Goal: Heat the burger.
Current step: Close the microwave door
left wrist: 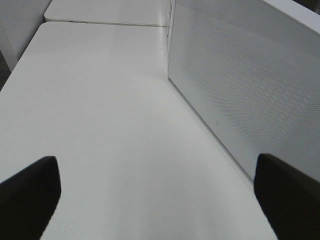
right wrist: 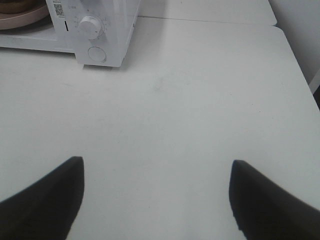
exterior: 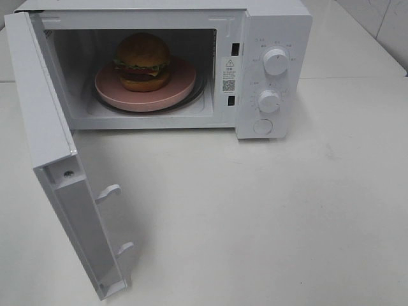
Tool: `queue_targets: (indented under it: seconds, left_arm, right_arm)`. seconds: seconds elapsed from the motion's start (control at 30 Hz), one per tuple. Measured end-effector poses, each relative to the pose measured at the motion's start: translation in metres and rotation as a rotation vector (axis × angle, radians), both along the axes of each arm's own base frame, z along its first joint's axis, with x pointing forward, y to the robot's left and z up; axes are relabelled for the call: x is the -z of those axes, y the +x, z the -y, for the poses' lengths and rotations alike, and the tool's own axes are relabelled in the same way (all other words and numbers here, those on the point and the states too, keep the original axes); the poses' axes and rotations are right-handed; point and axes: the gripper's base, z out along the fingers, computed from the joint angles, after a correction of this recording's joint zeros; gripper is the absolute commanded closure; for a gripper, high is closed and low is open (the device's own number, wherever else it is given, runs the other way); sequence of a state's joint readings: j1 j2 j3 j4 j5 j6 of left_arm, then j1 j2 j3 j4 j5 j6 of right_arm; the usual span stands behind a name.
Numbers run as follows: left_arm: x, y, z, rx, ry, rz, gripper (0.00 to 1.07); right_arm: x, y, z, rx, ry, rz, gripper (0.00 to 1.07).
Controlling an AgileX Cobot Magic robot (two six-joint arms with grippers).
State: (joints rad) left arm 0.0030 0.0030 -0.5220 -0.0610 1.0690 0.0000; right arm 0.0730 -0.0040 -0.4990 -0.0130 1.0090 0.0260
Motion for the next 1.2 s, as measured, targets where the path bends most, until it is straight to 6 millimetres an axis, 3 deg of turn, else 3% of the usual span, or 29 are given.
queue_targets:
  seconds: [0.13, 0.2, 0.23, 0.3, 0.33, 0.4, 0.43, 0.5, 0.6, 0.63, 0.7, 0.73, 0.93, 1.2]
  left_arm:
    - [-0.005, 0.006, 0.0, -0.001, 0.0, -0.018, 0.17]
    - [-0.01, 0.017, 0.0, -0.003, -0.002, -0.024, 0.31]
    - [-0.01, 0.017, 0.0, -0.003, -0.002, -0.024, 0.31]
    - [-0.013, 0.035, 0.0, -0.006, -0.004, -0.057, 0.51]
    - [-0.013, 0.035, 0.0, -0.006, -0.004, -0.057, 0.51]
    - [-0.013, 0.047, -0.001, -0.007, -0.004, -0.107, 0.65]
    - [-0.013, 0.047, -0.001, -0.007, -0.004, -0.107, 0.65]
    - [-0.01, 0.06, -0.001, -0.008, -0.004, -0.162, 0.78]
    - [-0.01, 0.064, -0.001, -0.008, -0.004, -0.179, 0.83]
    - [-0.008, 0.071, -0.001, -0.009, -0.005, -0.203, 0.93]
    - [-0.008, 0.079, -0.001, -0.01, -0.006, -0.216, 0.99]
    - [-0.007, 0.083, -0.001, -0.011, -0.006, -0.221, 1.07]
    - [0.0, 0.111, -0.001, -0.007, 0.012, -0.165, 1.07]
    - [0.009, 0.133, -0.001, -0.002, 0.011, -0.031, 1.07]
  right_arm:
    - [0.0, 0.0, 0.0, 0.0, 0.0, 0.0, 0.31]
    - [0.0, 0.0, 0.0, 0.0, 0.0, 0.0, 0.31]
    - [0.0, 0.0, 0.0, 0.0, 0.0, 0.0, 0.31]
    - [0.0, 0.0, 0.0, 0.0, 0.0, 0.0, 0.31]
    - [0.0, 0.0, 0.0, 0.0, 0.0, 0.0, 0.31]
    - [0.0, 0.0, 0.0, 0.0, 0.0, 0.0, 0.31]
    - [0.0, 0.0, 0.0, 0.0, 0.0, 0.0, 0.31]
    - [0.0, 0.0, 0.0, 0.0, 0.0, 0.0, 0.31]
    - [0.0, 0.0, 0.0, 0.0, 0.0, 0.0, 0.31]
    - [0.0, 0.0, 0.0, 0.0, 0.0, 0.0, 0.31]
    - [0.0, 0.0, 0.0, 0.0, 0.0, 0.0, 0.31]
    - [0.0, 0.0, 0.0, 0.0, 0.0, 0.0, 0.31]
    - [0.0, 0.0, 0.0, 0.0, 0.0, 0.0, 0.31]
    - [0.0, 0.0, 0.0, 0.0, 0.0, 0.0, 0.31]
